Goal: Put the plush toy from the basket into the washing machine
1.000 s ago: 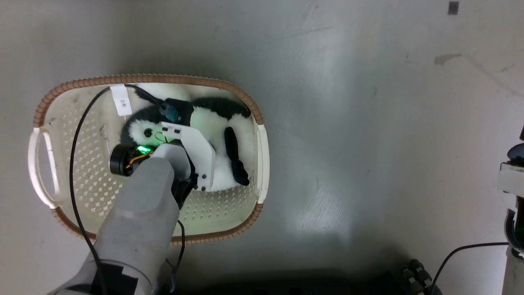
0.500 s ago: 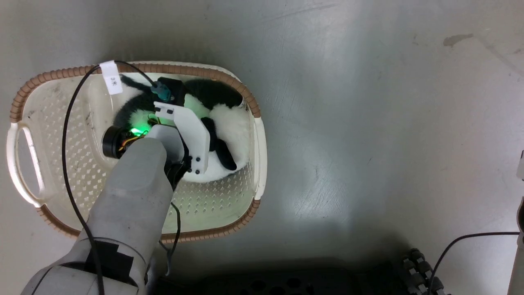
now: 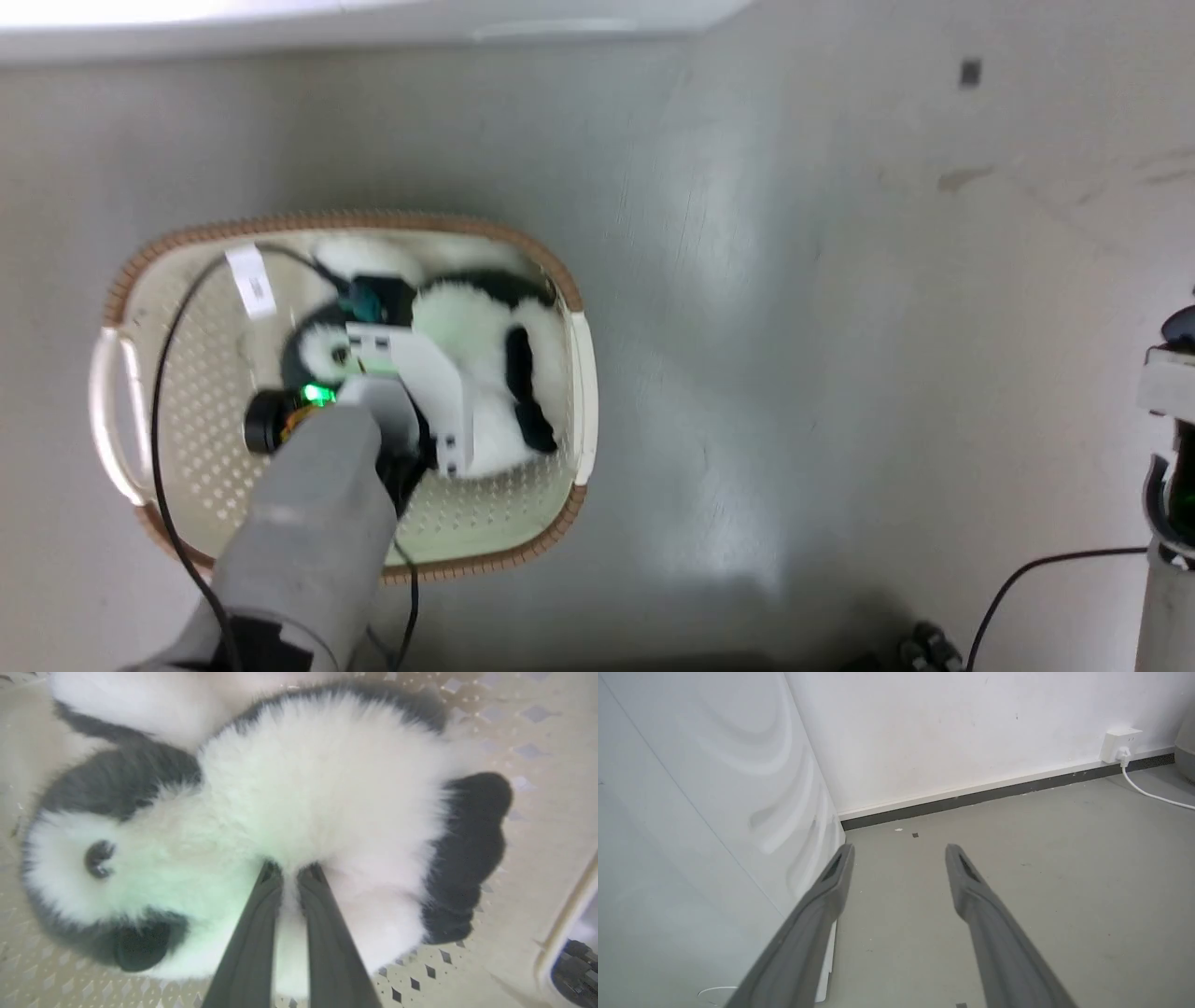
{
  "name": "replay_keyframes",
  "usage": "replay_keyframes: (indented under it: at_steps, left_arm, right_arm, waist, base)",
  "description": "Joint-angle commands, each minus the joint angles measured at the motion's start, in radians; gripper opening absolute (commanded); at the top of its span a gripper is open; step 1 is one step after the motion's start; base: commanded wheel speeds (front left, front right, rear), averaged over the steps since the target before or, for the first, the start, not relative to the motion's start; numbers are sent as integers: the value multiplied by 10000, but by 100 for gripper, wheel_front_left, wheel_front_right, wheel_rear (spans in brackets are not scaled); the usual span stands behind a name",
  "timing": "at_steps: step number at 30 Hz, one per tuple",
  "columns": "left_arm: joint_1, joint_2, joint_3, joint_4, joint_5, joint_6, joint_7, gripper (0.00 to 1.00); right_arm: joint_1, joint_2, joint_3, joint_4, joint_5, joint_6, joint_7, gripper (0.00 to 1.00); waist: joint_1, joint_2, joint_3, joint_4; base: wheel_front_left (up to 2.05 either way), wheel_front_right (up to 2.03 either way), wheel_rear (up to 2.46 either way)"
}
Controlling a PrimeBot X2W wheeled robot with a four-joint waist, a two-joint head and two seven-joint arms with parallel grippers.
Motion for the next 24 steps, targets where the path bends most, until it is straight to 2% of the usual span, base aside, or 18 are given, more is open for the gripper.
replay_keyframes:
  at_steps: [1,9,24]
  left_arm:
    - [246,-25,-56,40,-72,-70,-74,0]
    - [1407,-113,-908,-263,-352,-106,-981,0]
    - [3106,218,-2546,-1519,-1272,-108,-3073,0]
  right_arm:
    - [171,-6,28,98,13,6,-44,100]
    - [1018,-6,354,848,30,6,-44,100]
    - [2681,-6,443,1464,-300,6,-44,100]
  waist:
    - [-1,0,-729,52]
    - [-1,0,-2779,182]
    - [-1,0,-5718,776]
  base:
    - [0,0,0]
    - [0,0,0]
    - [0,0,0]
